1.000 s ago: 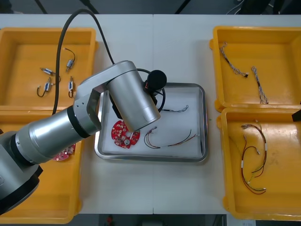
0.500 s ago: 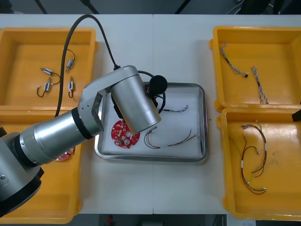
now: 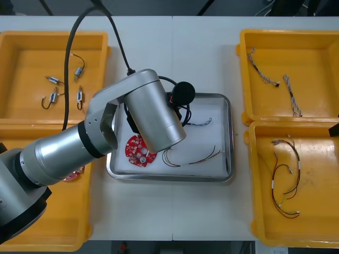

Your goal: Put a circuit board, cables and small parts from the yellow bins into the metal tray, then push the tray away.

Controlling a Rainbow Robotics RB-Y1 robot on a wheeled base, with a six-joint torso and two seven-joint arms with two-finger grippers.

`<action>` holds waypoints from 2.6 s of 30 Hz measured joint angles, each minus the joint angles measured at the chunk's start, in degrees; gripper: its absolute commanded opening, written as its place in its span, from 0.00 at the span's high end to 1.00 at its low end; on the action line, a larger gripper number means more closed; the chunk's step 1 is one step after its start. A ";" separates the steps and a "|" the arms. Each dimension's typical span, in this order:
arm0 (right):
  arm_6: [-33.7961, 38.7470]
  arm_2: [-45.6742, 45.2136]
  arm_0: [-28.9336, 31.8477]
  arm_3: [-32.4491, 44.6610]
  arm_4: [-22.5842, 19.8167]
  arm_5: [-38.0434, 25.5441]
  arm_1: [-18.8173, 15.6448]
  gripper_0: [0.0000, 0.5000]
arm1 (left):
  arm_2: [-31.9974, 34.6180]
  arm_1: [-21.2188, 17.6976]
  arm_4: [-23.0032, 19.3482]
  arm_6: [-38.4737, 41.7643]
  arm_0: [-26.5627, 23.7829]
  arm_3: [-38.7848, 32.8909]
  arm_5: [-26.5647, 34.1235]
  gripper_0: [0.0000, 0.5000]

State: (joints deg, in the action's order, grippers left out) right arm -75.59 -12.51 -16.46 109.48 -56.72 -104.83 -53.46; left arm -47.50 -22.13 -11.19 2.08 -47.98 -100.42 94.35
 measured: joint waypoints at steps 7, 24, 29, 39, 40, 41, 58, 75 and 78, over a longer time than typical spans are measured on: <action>0.00 0.00 0.00 0.00 0.00 0.00 0.00 0.00 | 4.03 -0.06 -0.13 -0.01 0.00 -9.07 7.79 0.00; 0.00 0.00 0.03 0.03 0.01 0.01 0.00 0.00 | 24.51 -17.50 -21.33 -30.02 0.01 -26.29 15.22 0.00; 0.00 0.00 0.03 0.04 0.02 0.01 0.00 0.00 | 30.37 -24.67 -31.15 -29.77 1.01 -26.28 15.28 0.00; 0.00 0.11 -0.04 0.20 -0.02 0.04 0.00 0.00 | 47.28 -35.21 -44.39 -32.84 17.26 -27.43 12.72 0.00; 0.00 0.34 -0.20 0.36 -0.01 0.01 0.00 0.00 | 48.56 -36.23 -45.11 -34.26 19.16 -27.60 12.07 0.00; 0.00 0.75 -0.48 0.51 0.00 -0.04 0.00 0.00 | 49.56 -37.05 -45.67 -35.90 20.72 -27.66 11.68 0.00; 0.00 26.17 -19.36 1.56 0.36 -0.75 0.26 0.00 | 55.06 -45.48 -51.60 -47.80 38.69 -24.86 -0.42 0.00; -1.88 47.59 -32.36 1.61 -2.44 5.09 6.25 0.00 | 55.24 -47.47 -50.48 -47.80 47.51 -24.86 -6.46 0.00; -2.94 50.03 -33.55 1.62 -2.87 6.09 7.81 0.00 | 55.24 -47.53 -50.47 -47.81 47.65 -24.86 -6.59 0.00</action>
State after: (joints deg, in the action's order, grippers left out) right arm -78.53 37.52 -50.01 111.10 -59.59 -98.75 -45.65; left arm 7.74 -69.66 -61.66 -45.73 -0.33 -125.28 87.77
